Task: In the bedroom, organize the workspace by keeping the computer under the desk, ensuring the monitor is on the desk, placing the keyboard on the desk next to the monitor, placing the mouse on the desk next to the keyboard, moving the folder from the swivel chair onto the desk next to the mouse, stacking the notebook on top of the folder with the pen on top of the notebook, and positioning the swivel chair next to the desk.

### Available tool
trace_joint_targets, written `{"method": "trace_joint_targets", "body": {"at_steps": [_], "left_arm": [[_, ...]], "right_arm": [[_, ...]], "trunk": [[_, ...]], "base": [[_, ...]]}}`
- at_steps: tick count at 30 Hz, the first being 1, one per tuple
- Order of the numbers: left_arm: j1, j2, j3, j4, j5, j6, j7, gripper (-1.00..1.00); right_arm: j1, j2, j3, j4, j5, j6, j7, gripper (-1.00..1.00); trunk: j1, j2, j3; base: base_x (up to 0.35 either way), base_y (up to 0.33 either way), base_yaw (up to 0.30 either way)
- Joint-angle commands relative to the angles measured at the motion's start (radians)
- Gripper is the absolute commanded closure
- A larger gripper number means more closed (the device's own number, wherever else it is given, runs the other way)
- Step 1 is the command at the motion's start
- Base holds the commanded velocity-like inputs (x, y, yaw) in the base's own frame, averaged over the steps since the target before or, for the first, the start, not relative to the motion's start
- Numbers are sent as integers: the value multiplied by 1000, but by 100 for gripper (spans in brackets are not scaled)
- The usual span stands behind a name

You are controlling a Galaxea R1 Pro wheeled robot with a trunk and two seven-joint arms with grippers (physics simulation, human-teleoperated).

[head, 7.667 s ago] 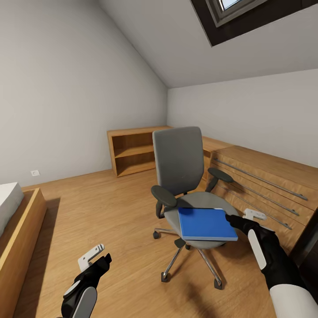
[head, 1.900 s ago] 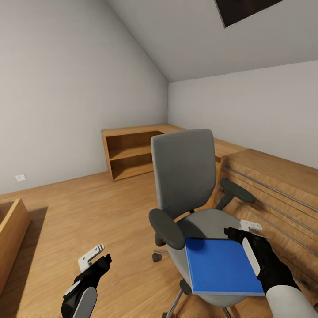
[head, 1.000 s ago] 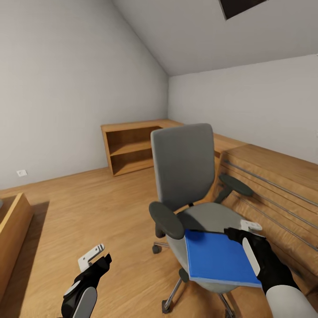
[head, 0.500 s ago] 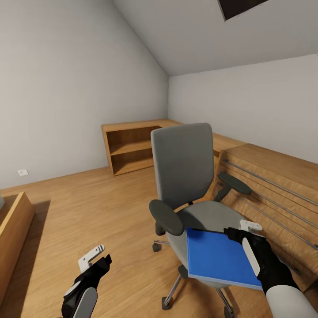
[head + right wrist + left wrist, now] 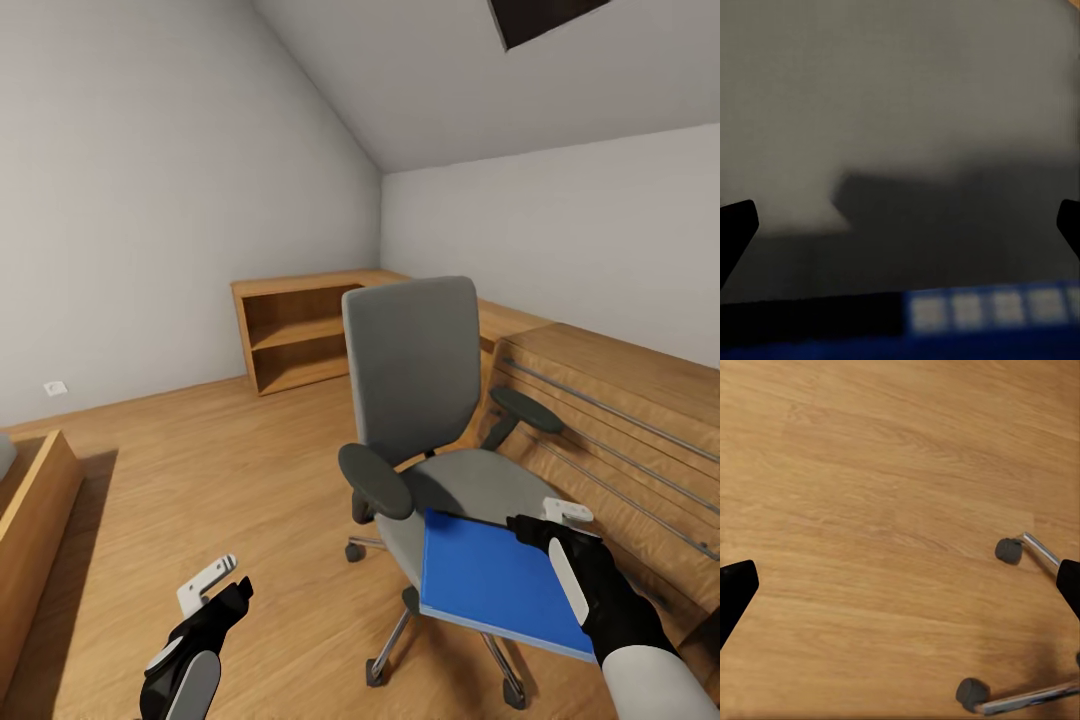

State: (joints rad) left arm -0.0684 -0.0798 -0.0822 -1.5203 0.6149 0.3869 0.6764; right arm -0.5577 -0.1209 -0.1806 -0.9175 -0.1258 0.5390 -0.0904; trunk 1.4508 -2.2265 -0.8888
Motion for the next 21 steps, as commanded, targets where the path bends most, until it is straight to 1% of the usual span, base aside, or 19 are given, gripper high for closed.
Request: {"method": "trace_joint_targets", "body": {"at_steps": [1, 13, 18, 21], "left_arm": [[-1, 0, -1, -1, 6, 3, 7, -100], [-1, 0, -1, -1, 6, 3, 7, -100], [-1, 0, -1, -1, 6, 3, 7, -100], [-1, 0, -1, 1, 6, 3, 7, -100]], "right_arm": [[0, 0, 1, -1, -11, 4, -8, -100], [0, -2, -1, -1, -11, 2, -8, -100], [0, -2, -2, -2, -11, 2, -8, -100], [0, -2, -1, -19, -12, 3, -8, -100]], "trunk": [[0, 0, -1], [0, 0, 0], [0, 0, 5], [0, 0, 9]], "base": [[-30, 0, 0], [-6, 0, 0], [0, 0, 0], [0, 0, 0]]}}
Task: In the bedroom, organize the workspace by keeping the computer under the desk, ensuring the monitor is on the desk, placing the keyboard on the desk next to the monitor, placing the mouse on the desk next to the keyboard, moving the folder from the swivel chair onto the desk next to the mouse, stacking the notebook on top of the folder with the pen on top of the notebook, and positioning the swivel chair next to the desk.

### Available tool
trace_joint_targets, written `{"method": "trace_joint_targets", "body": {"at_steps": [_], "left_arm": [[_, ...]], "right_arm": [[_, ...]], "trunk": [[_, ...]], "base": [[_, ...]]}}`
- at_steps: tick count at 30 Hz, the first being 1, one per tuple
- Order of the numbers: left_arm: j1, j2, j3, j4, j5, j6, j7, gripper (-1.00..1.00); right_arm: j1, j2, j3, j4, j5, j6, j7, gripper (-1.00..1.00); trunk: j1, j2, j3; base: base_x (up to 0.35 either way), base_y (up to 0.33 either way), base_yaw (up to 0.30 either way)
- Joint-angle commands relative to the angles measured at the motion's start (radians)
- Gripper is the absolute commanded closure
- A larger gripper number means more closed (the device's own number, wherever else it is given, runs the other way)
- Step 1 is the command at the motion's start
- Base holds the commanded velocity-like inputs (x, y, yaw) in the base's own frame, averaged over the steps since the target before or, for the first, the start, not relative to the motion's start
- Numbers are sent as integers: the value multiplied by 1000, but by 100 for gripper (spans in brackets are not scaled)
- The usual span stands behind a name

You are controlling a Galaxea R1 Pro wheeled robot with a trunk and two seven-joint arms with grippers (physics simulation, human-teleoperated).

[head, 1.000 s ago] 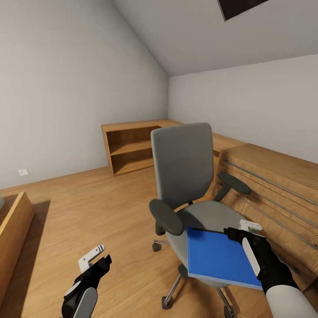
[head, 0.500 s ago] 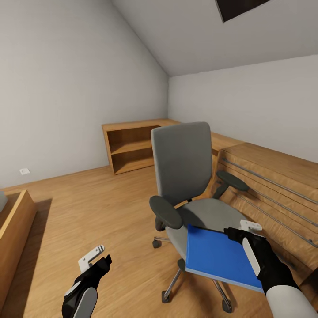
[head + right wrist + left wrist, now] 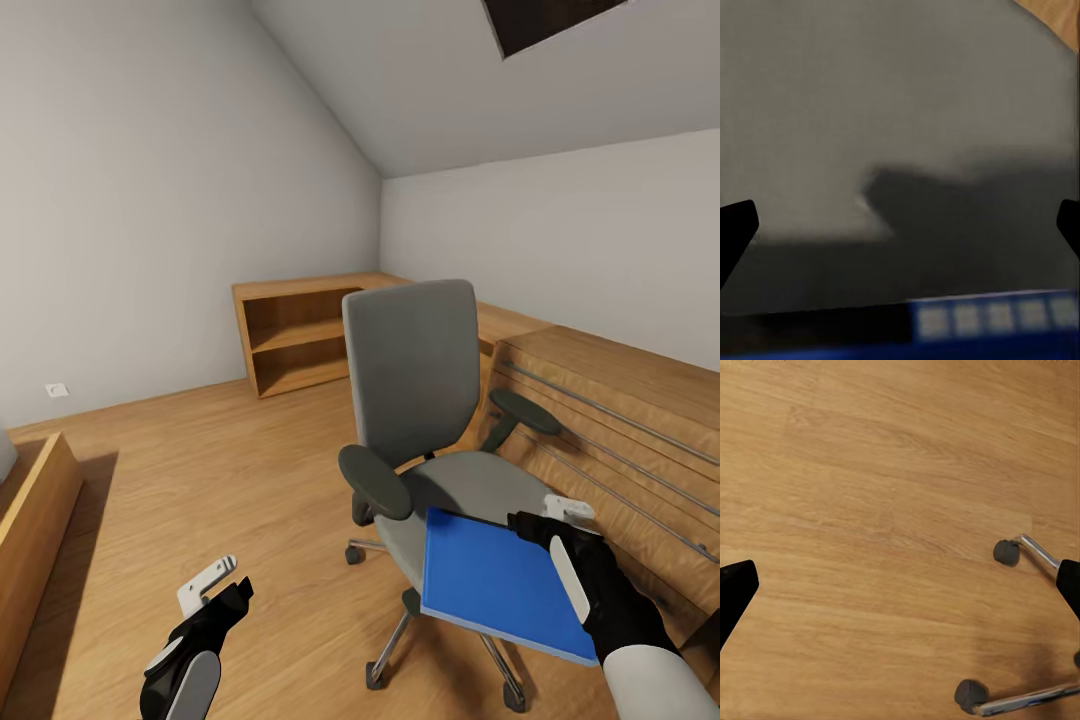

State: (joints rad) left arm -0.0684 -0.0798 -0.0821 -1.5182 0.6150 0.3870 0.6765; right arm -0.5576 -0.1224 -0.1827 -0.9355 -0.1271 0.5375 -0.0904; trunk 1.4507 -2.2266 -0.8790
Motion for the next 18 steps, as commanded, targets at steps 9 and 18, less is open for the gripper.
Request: {"method": "trace_joint_targets", "body": {"at_steps": [9, 18], "left_arm": [[-1, 0, -2, 30, 5, 1, 6, -100], [-1, 0, -1, 73, 4, -1, 8, -100]], "right_arm": [[3, 0, 0, -111, -16, 10, -8, -100], [9, 2, 0, -175, -18, 12, -6, -100]], "trunk": [[0, 0, 13], [0, 0, 27]], "base": [[0, 0, 0], [0, 0, 0]]}}
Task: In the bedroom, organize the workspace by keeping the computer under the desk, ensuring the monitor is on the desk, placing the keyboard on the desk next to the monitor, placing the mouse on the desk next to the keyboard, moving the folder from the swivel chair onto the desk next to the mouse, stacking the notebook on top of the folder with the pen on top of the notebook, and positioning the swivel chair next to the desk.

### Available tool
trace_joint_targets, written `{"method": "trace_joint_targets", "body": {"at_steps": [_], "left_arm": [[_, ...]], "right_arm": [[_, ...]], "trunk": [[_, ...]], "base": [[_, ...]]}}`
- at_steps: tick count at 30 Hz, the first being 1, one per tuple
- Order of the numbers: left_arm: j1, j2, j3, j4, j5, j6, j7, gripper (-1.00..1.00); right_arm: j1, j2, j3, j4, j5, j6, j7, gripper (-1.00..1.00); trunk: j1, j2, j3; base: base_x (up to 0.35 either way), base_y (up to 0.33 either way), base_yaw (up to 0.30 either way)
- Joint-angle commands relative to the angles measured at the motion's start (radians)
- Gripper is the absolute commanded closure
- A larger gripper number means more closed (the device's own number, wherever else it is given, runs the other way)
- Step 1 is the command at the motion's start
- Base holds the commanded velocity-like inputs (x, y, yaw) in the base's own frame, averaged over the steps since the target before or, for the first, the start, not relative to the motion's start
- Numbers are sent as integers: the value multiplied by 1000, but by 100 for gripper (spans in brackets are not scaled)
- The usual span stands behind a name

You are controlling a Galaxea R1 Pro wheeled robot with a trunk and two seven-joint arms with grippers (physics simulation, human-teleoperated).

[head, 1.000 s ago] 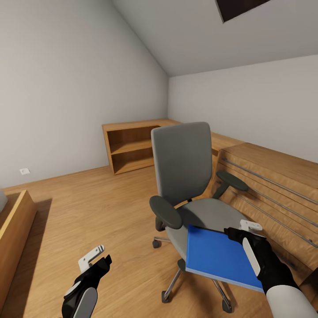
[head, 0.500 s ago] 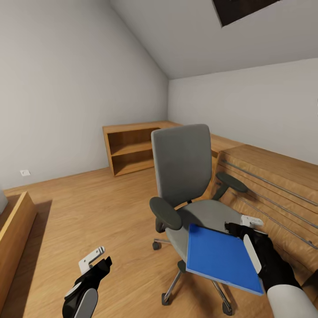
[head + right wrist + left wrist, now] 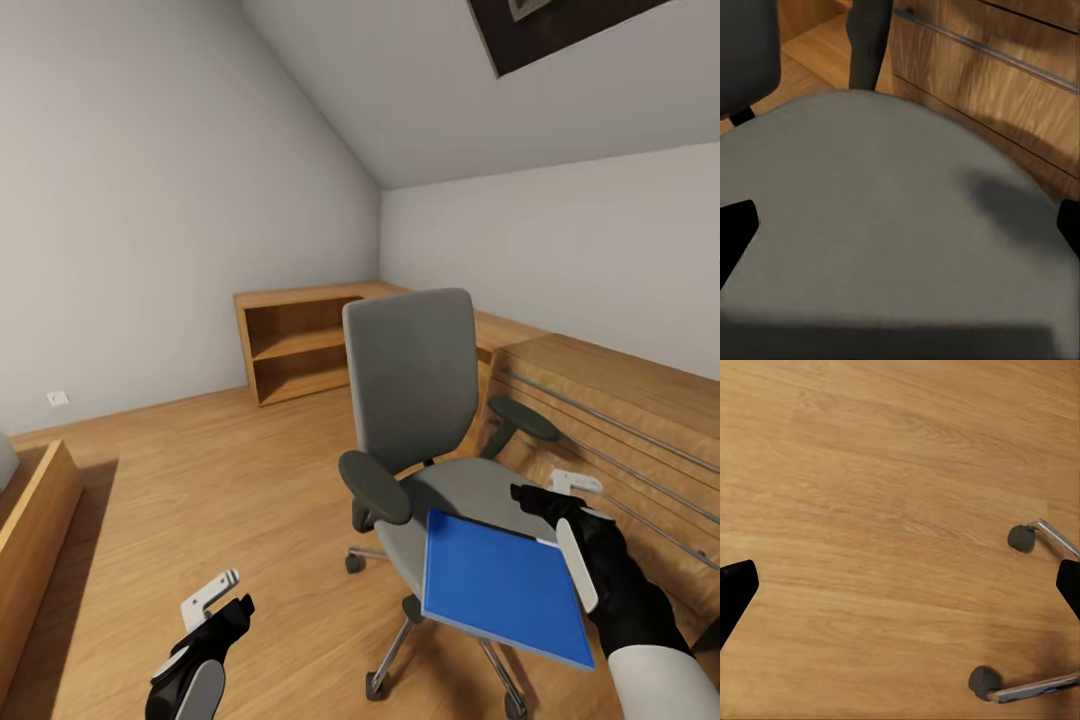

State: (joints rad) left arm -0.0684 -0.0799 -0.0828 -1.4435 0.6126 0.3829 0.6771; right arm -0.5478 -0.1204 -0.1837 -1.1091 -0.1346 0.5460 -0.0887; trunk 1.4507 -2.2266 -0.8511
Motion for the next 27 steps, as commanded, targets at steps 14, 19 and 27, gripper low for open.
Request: {"method": "trace_joint_targets", "body": {"at_steps": [14, 19, 27], "left_arm": [[-1, 37, -1, 247, -2, -16, 3, -100], [-1, 64, -3, 349, 0, -84, -15, -100], [-1, 71, -5, 495, -10, -169, -126, -100]], "right_arm": [[122, 6, 1, -265, -29, 161, -7, -100], [212, 9, 1, -330, -99, 180, -7, -100], [355, 15, -2, -415, -136, 188, -7, -100]], "trunk": [[0, 0, 4], [0, 0, 4], [0, 0, 4]], "base": [[0, 0, 0], [0, 0, 0], [0, 0, 0]]}}
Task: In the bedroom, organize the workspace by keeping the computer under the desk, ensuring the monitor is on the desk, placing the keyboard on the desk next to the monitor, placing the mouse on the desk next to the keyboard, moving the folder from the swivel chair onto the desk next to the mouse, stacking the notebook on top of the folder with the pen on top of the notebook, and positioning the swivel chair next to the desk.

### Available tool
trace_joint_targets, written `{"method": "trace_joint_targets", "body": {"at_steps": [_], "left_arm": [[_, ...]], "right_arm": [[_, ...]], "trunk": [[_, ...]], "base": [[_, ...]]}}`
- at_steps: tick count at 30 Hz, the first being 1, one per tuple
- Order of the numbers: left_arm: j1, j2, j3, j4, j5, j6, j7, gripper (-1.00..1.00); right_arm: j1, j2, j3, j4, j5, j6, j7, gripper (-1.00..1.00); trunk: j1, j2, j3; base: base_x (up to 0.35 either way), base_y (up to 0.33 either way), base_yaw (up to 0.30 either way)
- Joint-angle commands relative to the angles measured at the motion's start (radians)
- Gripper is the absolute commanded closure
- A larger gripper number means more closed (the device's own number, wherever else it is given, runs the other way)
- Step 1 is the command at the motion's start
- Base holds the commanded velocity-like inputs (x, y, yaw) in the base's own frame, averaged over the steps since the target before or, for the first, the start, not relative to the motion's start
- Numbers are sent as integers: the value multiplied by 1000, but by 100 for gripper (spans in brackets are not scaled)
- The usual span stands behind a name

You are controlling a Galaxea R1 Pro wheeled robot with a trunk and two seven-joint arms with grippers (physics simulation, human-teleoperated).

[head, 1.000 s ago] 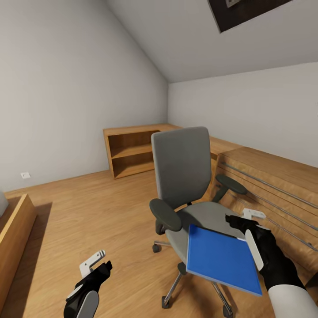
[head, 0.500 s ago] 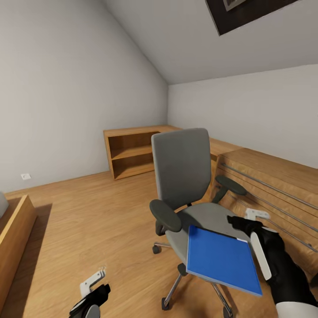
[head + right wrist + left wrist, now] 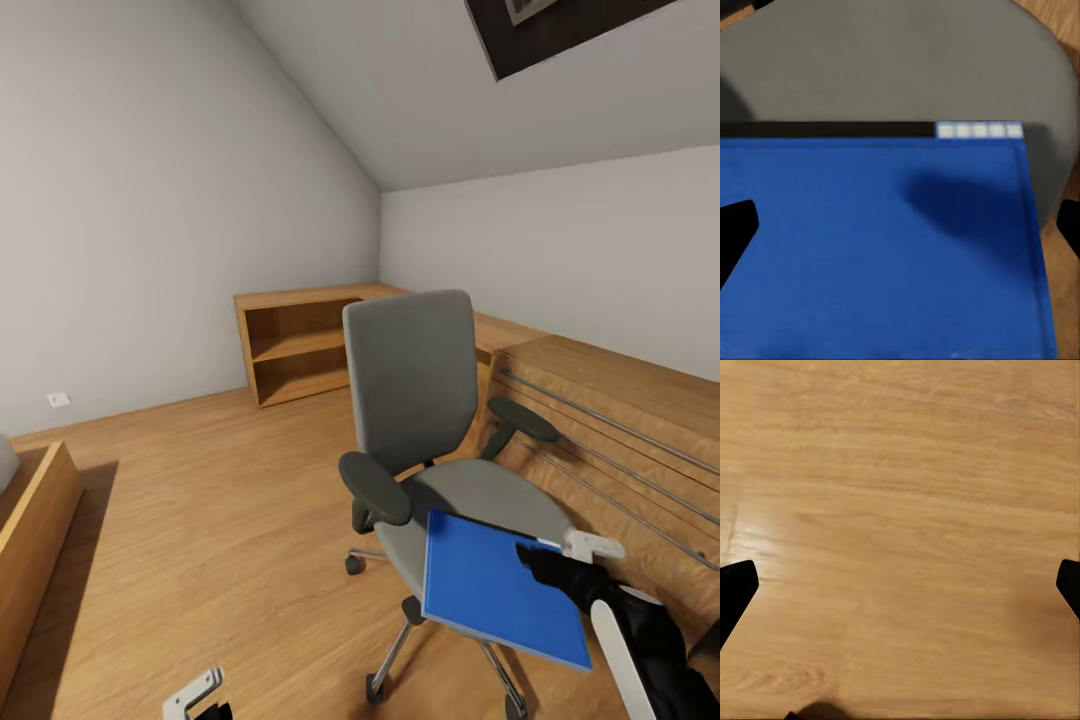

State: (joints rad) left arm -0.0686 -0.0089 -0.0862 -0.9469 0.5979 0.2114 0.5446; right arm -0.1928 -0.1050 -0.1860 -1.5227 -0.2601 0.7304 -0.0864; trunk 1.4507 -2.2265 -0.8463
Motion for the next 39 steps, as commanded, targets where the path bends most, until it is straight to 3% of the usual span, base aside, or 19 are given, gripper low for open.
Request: {"method": "trace_joint_targets", "body": {"at_steps": [1, 4, 5, 10, 35, 39], "left_arm": [[0, 1, -2, 4, 2, 1, -3, -100], [0, 1, -2, 20, -7, -2, -37, -100], [0, 2, -1, 59, -12, -86, -65, -100], [0, 1, -2, 80, -13, -99, -64, -100], [0, 0, -3, 82, -12, -99, -64, -100], [0, 0, -3, 81, -14, -99, -65, -100]], "right_arm": [[8, 0, -2, -5, -13, 3, -9, -100], [52, 1, -19, -11, -25, -2, -8, -100], [159, 2, -76, -16, -46, -7, -5, -100], [167, -1, -80, -8, -44, -31, 71, -100], [173, -2, -128, 5, -41, -38, 109, -100], [173, -3, -128, 30, -40, -78, 109, -100]], "trunk": [[0, 0, -1], [0, 0, -1], [0, 0, 0], [0, 0, 3], [0, 0, 19], [0, 0, 19]], "base": [[0, 0, 0], [0, 0, 0], [-141, 129, -192], [-229, 205, -226], [-239, 211, -241], [-33, 23, -133]]}}
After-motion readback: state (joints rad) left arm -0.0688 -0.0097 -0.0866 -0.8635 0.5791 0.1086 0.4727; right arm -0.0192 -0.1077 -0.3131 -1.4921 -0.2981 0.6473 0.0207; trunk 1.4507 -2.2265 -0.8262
